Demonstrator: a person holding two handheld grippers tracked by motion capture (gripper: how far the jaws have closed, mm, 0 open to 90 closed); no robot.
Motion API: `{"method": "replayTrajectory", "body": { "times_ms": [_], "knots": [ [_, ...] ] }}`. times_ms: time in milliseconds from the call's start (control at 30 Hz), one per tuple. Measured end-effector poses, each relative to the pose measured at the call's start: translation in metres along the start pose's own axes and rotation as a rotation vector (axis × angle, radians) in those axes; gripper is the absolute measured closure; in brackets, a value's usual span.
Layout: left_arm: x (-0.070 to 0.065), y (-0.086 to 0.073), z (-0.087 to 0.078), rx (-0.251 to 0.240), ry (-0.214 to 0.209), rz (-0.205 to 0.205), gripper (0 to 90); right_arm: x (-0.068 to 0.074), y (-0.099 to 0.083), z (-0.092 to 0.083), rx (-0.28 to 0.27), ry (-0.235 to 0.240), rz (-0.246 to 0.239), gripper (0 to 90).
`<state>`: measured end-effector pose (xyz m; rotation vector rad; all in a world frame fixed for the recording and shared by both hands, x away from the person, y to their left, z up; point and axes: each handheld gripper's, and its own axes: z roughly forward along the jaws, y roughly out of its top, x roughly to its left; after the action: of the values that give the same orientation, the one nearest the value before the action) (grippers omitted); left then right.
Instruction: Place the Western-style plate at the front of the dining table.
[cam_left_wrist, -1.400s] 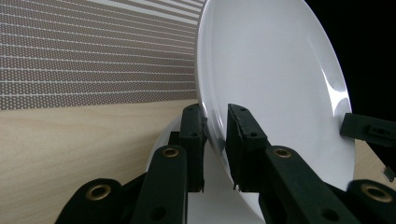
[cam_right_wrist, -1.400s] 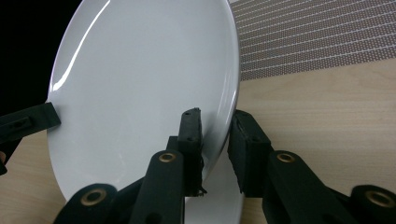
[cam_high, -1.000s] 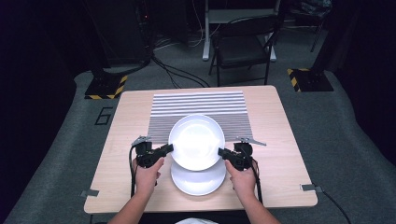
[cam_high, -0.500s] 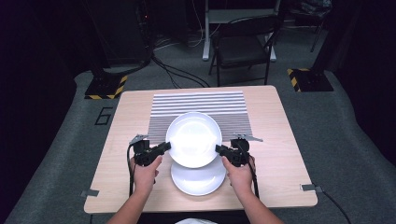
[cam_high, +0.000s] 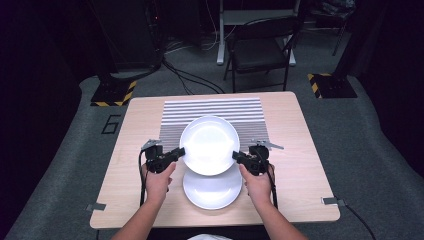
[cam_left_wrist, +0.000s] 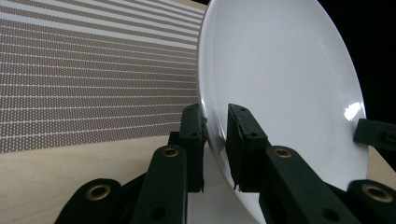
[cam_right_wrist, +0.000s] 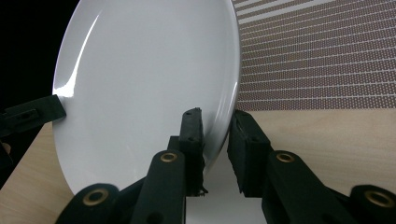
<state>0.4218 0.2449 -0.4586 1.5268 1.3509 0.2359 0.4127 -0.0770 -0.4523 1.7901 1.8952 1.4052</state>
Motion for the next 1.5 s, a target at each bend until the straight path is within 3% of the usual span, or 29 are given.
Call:
{"method": "replayTrajectory", "body": {
  "times_ms": [467, 733, 1000, 1267, 1500],
  "knots": [
    [-0.001, 0.015, 0.005, -0.013, 0.012, 0.019, 76.6, 0.003, 0.016, 0.002, -0.017, -0.008, -0.029, 75.6],
    [0.000, 0.022, 0.011, -0.018, 0.022, 0.006, 76.6, 0.005, 0.023, 0.007, -0.021, -0.022, -0.034, 75.6],
    [0.001, 0.029, 0.014, -0.009, 0.031, 0.031, 76.6, 0.004, 0.031, 0.012, -0.019, -0.029, -0.036, 75.4],
    [0.002, 0.033, 0.018, -0.017, 0.038, 0.016, 76.6, 0.005, 0.041, 0.018, -0.020, -0.038, -0.056, 75.6],
    [0.004, 0.041, 0.020, -0.013, 0.043, 0.023, 76.6, 0.004, 0.047, 0.023, -0.013, -0.032, -0.042, 75.6]
  ]
}}
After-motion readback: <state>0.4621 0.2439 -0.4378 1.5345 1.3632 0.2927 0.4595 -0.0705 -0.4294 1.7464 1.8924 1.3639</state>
